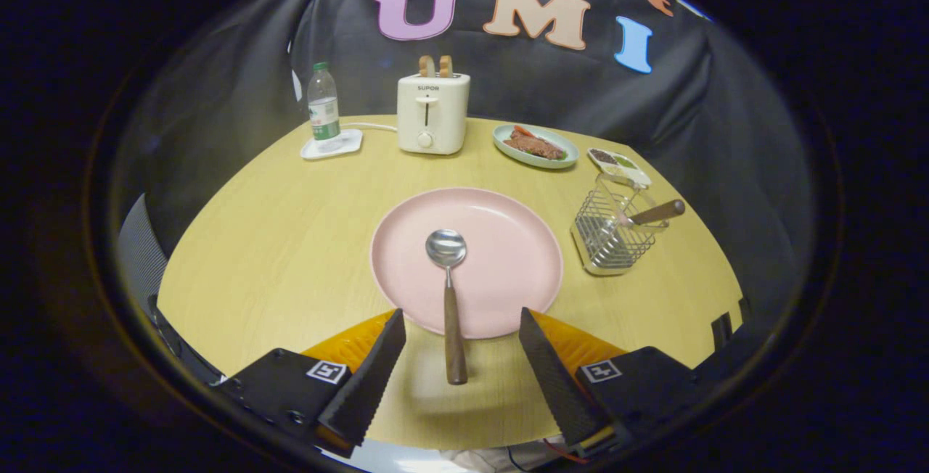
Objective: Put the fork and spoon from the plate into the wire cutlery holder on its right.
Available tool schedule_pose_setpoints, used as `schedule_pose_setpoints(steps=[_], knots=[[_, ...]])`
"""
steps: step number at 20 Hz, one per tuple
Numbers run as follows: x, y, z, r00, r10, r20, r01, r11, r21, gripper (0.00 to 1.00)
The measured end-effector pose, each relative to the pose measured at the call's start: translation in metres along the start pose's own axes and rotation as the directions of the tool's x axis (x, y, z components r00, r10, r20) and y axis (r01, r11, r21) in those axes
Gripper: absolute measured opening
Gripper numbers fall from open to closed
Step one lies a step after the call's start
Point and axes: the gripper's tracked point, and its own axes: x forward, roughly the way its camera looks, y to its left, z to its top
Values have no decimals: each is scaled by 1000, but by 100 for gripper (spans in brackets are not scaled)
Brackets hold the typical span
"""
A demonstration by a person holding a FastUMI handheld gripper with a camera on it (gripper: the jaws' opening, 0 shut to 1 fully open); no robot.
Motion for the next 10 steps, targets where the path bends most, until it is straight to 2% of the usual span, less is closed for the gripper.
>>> schedule_pose_setpoints(steps=[3, 10], knots=[[5, 8, -12, 1000, 20, 0, -20, 1000, 13, 84], [8, 5, -21, 1000, -3, -17, 3, 1000, 19, 45]])
